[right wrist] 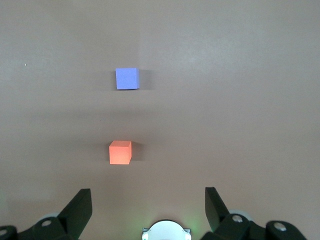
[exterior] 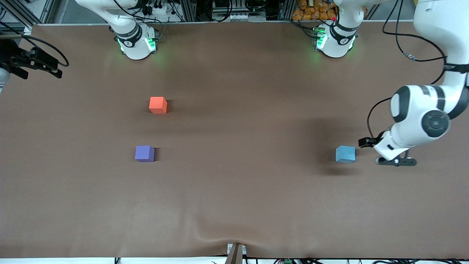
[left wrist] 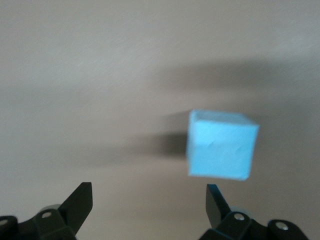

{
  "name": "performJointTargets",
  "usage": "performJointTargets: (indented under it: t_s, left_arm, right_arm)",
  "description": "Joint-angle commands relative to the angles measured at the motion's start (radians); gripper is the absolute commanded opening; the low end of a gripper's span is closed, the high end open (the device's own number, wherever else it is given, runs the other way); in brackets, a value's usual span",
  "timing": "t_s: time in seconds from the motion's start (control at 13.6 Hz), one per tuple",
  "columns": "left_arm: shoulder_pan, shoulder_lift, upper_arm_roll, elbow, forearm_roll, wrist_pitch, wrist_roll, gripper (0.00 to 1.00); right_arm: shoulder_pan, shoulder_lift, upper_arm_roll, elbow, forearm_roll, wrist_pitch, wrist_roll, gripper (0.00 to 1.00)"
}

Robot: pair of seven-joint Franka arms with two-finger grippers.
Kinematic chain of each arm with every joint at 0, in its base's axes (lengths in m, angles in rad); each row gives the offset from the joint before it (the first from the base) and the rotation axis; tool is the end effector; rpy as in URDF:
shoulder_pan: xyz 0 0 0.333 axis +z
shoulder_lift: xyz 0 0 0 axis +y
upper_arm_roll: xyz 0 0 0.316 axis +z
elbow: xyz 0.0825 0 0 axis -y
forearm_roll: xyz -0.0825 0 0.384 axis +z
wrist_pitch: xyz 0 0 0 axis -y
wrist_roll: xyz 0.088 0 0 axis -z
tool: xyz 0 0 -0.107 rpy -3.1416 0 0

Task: Place blue block between orange and purple blocks
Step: 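Lower the left gripper and grasp the light blue block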

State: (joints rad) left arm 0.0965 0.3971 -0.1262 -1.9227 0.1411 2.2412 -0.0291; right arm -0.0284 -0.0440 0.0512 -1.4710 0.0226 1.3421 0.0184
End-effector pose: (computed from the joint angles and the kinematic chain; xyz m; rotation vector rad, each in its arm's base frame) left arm 0.6153 -0.0108 0.2797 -3.0766 0.1301 0.1107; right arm 0.5151 0.0153 0.6749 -3.1205 -0.0132 0.1333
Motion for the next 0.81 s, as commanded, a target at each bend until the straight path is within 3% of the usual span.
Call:
performJointTargets:
  t_s: [0.0, 0.74]
  left_arm:
    - [-0.004, 0.061, -0.038, 0.033, 0.012, 0.032, -0.017, 1.0]
    - [-0.024, 0.183, -0.053, 0.082, 0.011, 0.038, -0.025, 1.0]
  right_arm:
    - [-0.027, 0.01, 0.016, 0.023, -0.001, -0.017, -0.012, 1.0]
    - [-0.027, 0.01, 0.016, 0.023, -0.001, -0.017, -0.011, 1.0]
